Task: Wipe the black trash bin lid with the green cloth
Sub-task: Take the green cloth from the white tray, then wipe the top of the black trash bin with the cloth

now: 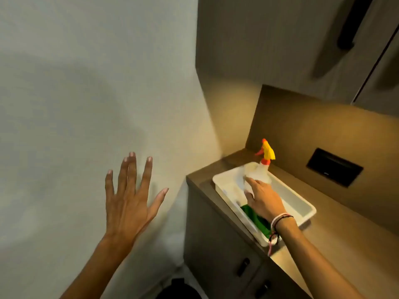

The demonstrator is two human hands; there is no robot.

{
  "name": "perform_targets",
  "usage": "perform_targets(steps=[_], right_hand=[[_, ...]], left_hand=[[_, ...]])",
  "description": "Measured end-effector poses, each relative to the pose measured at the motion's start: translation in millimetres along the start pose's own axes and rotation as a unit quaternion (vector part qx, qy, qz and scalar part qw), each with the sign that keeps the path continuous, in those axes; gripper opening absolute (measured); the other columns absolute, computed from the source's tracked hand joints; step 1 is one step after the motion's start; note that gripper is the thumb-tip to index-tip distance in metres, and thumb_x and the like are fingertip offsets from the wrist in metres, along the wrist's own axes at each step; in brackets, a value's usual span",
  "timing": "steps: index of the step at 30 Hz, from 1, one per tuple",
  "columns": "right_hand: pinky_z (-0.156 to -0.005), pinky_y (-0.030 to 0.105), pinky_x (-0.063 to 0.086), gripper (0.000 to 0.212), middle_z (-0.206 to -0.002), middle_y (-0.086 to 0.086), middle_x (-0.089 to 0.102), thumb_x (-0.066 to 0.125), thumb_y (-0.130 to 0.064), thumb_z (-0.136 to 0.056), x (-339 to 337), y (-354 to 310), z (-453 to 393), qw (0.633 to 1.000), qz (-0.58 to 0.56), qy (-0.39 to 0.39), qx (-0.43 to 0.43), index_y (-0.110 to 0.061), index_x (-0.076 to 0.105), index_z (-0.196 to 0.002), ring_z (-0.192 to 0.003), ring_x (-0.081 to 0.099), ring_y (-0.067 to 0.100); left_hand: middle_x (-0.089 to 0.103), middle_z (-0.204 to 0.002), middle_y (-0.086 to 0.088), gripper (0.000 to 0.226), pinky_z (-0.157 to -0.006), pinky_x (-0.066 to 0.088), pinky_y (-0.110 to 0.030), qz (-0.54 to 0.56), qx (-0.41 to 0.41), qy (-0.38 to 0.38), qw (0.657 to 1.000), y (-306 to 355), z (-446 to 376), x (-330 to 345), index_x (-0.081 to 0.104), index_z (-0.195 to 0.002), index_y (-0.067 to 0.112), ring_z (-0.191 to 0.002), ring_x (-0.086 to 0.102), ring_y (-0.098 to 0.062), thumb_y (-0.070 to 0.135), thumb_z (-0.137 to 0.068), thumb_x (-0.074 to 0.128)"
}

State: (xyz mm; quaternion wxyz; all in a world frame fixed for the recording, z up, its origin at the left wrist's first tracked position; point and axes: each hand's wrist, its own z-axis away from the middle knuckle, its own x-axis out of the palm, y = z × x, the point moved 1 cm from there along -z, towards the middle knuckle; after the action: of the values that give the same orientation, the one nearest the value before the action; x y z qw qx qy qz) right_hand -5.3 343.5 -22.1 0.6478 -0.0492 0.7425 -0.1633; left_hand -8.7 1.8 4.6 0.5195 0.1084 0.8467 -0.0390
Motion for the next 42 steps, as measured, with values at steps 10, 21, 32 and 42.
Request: perform_targets(steps=[10,21,32,42], right_hand=[[-0.101,0.055,0.054,0.056,-0.132,0.018,0.045,0.066,-0.029,-0.097,53,62,4,0.980,0.048,-0.178,0.081,-0.028,0.048,-0.149,-0.114,0.056,0.046],[-0.111,0.037,0.051,0.067,-0.156,-0.017,0.051,0.060,-0.040,-0.092,122,-20,136,0.969,-0.233,0.010,-0.082,-0.035,0.045,-0.156,-0.137,0.058,0.012],[-0.106,0.017,0.047,0.056,-0.146,0.013,0.057,0.067,-0.013,-0.099,576,46,193,0.965,-0.197,-0.127,0.119,-0.011,0.050,-0.152,-0.130,0.057,0.021],[-0.123,0.079,0.007,0.087,-0.162,0.025,0.044,0.026,-0.076,-0.101,635,74,190,0.943,0.221,-0.248,-0.004,-0.014,0.035,-0.161,-0.161,0.021,0.042]], left_hand=[[0.020,-0.168,-0.021,0.083,-0.119,0.030,-0.065,-0.036,-0.020,-0.049,0.998,11,63,73,0.021,-0.162,0.016,-0.154,0.026,-0.039,0.069,-0.098,0.030],[0.022,-0.169,-0.018,0.082,-0.124,0.023,-0.060,-0.005,-0.079,-0.267,0.960,-41,249,243,0.024,-0.161,0.017,-0.153,0.030,-0.036,0.070,-0.098,0.024],[0.020,-0.169,-0.020,0.106,-0.125,0.022,-0.059,0.103,-0.035,-0.385,0.916,-53,407,528,0.016,-0.162,0.012,-0.154,0.025,-0.037,0.081,-0.085,0.036],[0.005,-0.171,-0.022,0.130,-0.130,0.013,-0.052,0.140,0.031,-0.387,0.911,-53,425,595,0.006,-0.161,0.002,-0.159,0.007,-0.033,0.096,-0.074,0.030]])
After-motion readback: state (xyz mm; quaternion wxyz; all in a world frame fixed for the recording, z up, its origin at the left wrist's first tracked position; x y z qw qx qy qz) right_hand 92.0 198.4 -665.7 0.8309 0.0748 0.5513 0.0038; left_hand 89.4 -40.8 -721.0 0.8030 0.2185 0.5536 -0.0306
